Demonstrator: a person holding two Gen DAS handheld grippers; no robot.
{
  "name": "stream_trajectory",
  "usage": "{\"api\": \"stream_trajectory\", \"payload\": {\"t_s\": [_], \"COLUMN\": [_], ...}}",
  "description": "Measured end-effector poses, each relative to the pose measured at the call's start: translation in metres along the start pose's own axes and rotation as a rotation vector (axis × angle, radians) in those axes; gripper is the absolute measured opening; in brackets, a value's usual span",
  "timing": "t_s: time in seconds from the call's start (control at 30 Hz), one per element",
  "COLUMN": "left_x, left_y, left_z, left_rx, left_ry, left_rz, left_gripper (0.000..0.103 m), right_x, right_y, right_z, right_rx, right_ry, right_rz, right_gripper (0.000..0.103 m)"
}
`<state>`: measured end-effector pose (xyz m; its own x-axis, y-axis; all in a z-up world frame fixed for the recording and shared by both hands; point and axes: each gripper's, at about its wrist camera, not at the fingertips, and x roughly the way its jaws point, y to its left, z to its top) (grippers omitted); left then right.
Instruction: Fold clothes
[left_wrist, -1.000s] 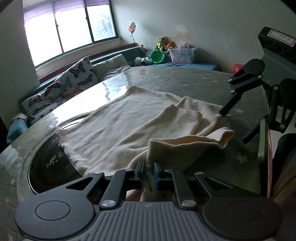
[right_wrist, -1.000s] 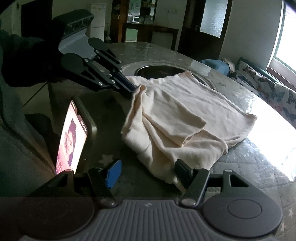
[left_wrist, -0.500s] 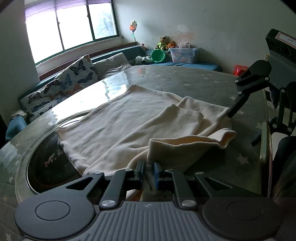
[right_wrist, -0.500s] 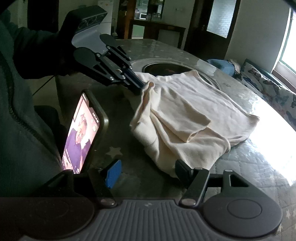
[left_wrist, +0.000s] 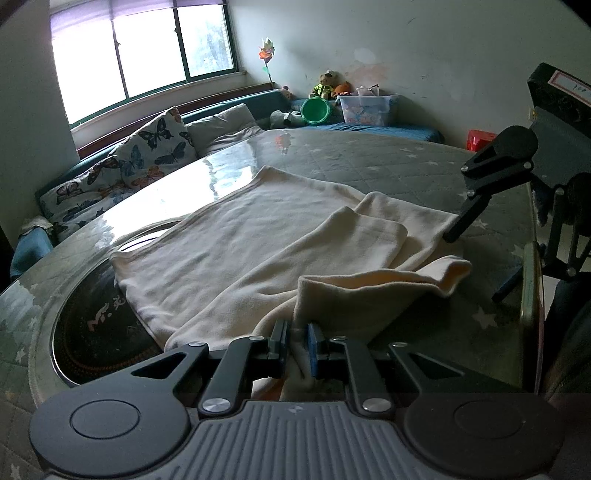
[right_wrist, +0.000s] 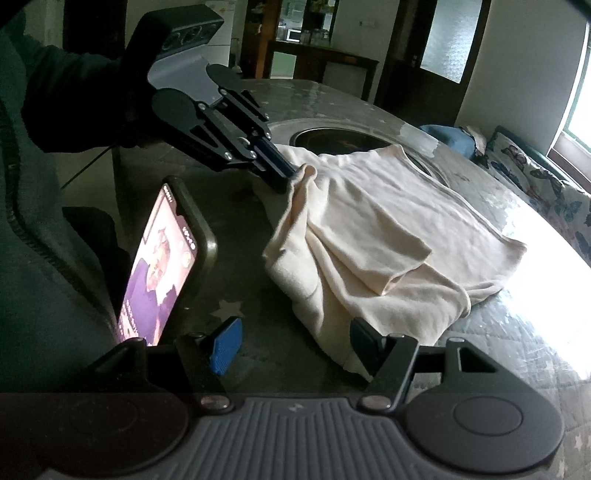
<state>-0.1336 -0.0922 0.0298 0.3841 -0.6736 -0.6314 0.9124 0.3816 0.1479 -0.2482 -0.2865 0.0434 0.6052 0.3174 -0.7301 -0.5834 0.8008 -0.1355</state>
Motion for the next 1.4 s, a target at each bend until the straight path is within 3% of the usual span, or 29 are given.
{"api": "stream_trajectory", "payload": {"t_s": [0.37,0.47,0.73,1.4], "left_x": [0.0,0.0,-0.001,-0.002], "left_y": [0.001,0.0,-0.001,-0.004], "left_z": [0.0,0.0,0.0,-0.001], "left_rx": [-0.003,-0.001,0.003,0.011], "left_ry": [0.0,0.001,0.002,0.005], "left_rz": [-0.003,-0.003,-0.002,0.001], "left_gripper": [0.015,0.015,0.016,0.017], "right_x": [0.008,0.01,0.008,0.016], "right_y": [-0.004,-0.008,-0.014,-0.014], "right_z": [0.004,0.005,0.007,0.006], "right_rx": [0.029,0.056,0.095,0.095], "right_ry": [-0.01,-0.017,-0.045,-0.03], "right_rz": [0.004,0.013,0.009,0.001], "right_gripper": [0.051,0.035,0.02,0.023]}}
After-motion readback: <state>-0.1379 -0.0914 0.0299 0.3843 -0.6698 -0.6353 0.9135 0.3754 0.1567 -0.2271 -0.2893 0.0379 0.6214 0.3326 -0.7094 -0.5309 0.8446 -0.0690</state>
